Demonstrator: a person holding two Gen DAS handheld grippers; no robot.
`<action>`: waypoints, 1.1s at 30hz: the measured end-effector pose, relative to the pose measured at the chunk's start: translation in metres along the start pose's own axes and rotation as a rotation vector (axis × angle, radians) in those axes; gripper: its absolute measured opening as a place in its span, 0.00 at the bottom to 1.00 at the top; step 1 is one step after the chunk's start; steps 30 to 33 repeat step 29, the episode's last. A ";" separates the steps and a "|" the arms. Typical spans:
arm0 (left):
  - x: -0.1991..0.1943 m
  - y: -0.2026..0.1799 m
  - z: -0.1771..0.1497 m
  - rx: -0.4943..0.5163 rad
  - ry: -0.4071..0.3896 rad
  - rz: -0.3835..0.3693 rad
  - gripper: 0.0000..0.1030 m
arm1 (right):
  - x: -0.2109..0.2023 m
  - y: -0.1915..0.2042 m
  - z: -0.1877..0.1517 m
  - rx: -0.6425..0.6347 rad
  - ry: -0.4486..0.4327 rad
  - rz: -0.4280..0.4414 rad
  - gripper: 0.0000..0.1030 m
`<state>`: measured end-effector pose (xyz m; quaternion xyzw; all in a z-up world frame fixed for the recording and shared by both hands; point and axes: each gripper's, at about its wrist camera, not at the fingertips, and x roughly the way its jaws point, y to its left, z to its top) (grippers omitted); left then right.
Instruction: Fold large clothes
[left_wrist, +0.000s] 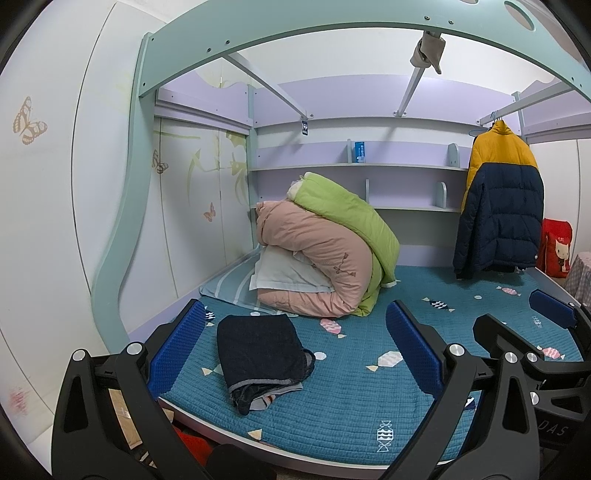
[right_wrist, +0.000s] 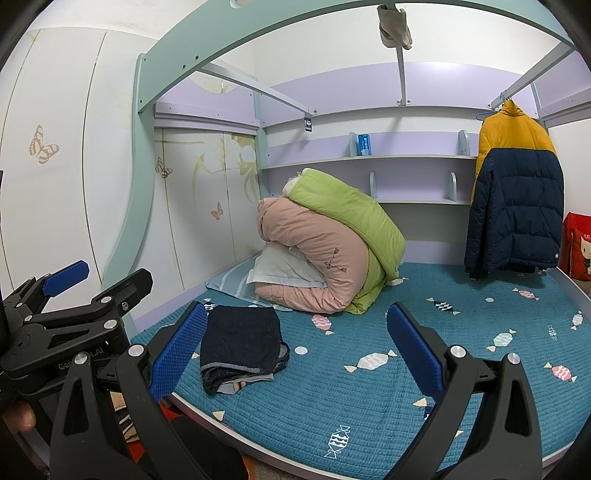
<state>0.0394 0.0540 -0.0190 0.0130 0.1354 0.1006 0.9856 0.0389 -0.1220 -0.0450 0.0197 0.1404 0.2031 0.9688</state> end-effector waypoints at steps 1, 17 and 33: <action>0.000 0.001 0.000 0.000 0.000 -0.001 0.95 | 0.000 0.000 0.000 0.000 0.000 0.000 0.92; 0.000 0.002 -0.001 0.002 0.002 0.000 0.95 | 0.002 0.001 -0.002 0.003 0.005 -0.001 0.92; 0.012 0.015 -0.010 0.009 0.027 0.005 0.95 | 0.018 0.000 -0.011 0.010 0.037 -0.012 0.92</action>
